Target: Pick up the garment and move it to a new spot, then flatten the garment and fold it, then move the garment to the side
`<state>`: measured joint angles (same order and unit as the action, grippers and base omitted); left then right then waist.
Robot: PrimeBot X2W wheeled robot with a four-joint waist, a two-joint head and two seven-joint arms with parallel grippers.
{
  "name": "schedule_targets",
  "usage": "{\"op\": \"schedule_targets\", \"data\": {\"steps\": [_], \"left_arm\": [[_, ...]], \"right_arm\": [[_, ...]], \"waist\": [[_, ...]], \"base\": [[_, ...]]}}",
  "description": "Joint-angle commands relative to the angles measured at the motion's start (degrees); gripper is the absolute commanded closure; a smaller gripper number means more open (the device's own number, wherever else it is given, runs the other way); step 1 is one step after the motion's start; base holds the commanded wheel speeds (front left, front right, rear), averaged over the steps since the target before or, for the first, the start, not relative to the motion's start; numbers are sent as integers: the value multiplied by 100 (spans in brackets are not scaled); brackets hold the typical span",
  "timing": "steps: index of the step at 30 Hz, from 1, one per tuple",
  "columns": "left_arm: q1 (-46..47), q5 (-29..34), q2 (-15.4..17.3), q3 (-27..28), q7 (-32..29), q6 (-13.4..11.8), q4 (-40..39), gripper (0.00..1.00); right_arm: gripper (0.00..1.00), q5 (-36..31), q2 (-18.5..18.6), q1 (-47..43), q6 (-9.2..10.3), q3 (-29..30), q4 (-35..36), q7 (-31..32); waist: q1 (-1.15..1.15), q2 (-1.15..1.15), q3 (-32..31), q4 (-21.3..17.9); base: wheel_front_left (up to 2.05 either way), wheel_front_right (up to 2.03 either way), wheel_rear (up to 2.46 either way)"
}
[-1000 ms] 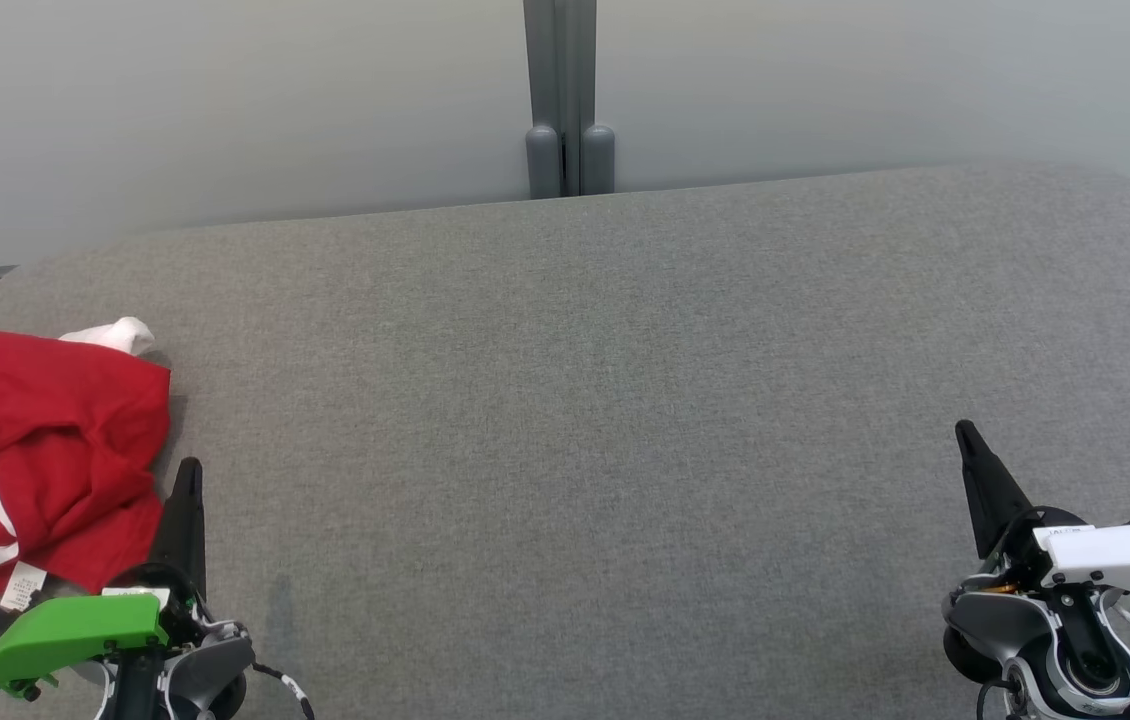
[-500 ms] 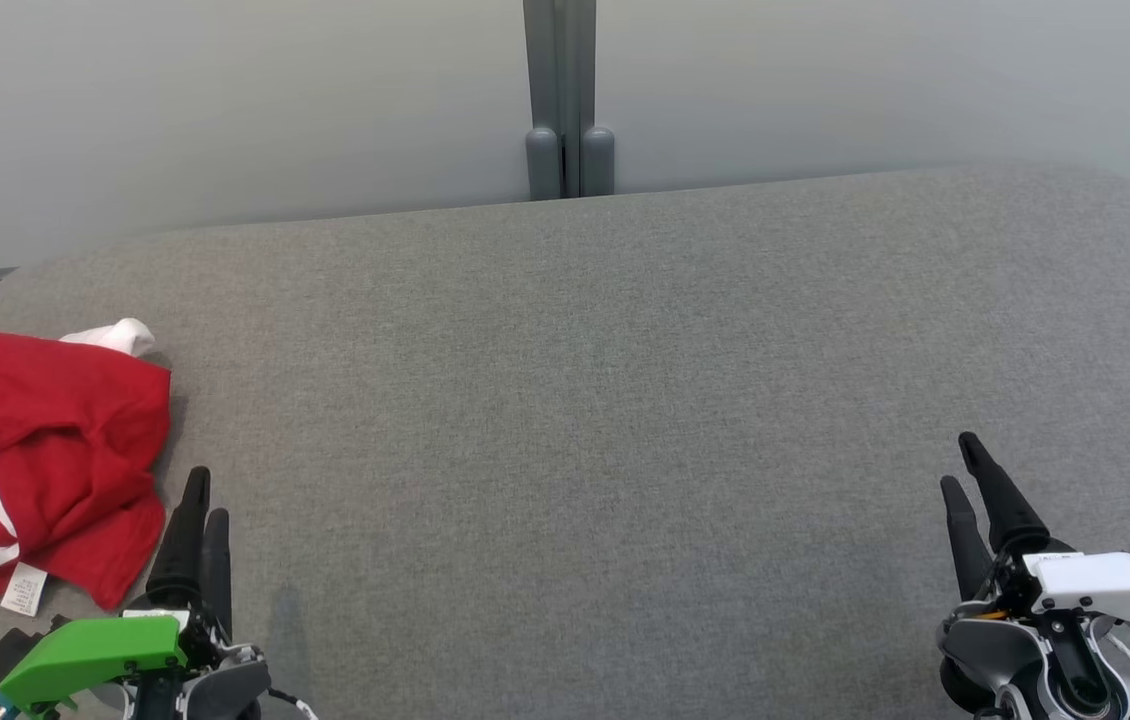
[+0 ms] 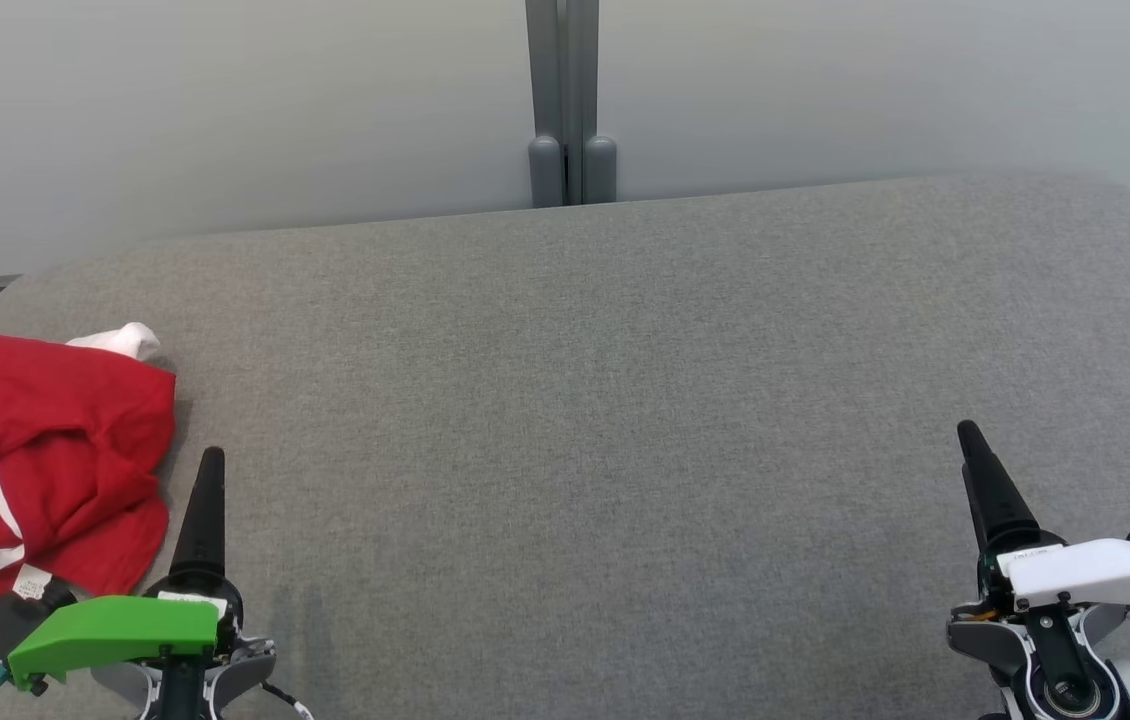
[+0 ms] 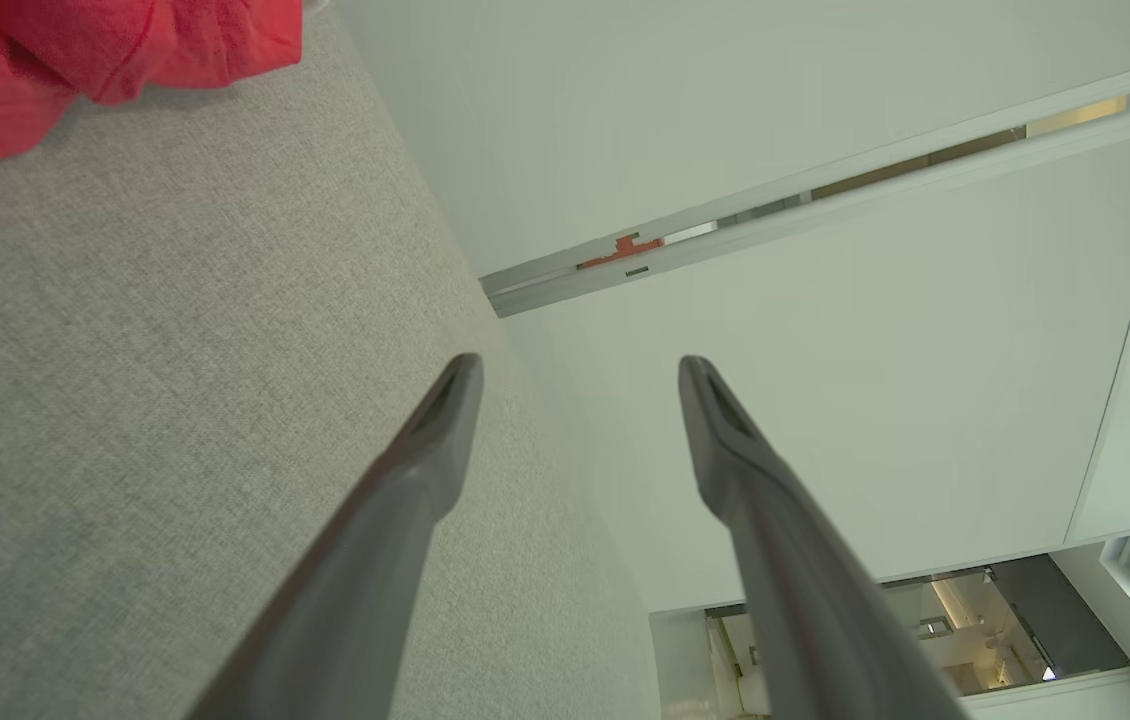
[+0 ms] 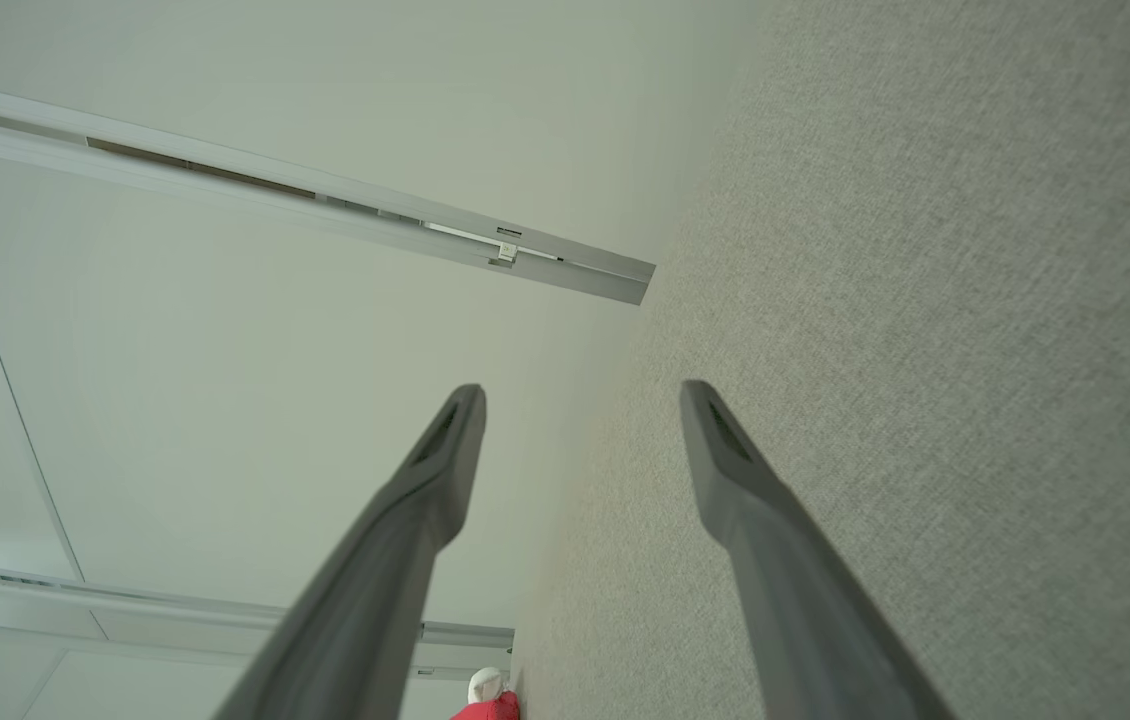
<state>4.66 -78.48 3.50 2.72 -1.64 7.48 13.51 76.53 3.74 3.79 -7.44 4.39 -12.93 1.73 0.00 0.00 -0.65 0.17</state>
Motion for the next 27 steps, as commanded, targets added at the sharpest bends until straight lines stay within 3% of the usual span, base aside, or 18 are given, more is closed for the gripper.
{"op": "schedule_targets", "data": {"steps": [1, 13, 27], "left_arm": [[172, 305, 91, -31, 69, -14, -123, 0], [152, 1746, 164, -229, 347, -112, -143, 0], [205, 3034, 253, -385, 625, -264, 3, 0]], "right_arm": [[0, -312, 58, 53, -3, -20, 153, -79], [0, -1841, 106, -6, -4, -222, 274, -360], [0, -3060, 191, 22, -4, -485, 277, -635]], "waist": [[0, 0, -7, 1], [0, 0, -41, 0], [0, 0, -53, 15]], "base": [[0, 0, 0], [0, 0, 0], [0, 0, 0]]}}
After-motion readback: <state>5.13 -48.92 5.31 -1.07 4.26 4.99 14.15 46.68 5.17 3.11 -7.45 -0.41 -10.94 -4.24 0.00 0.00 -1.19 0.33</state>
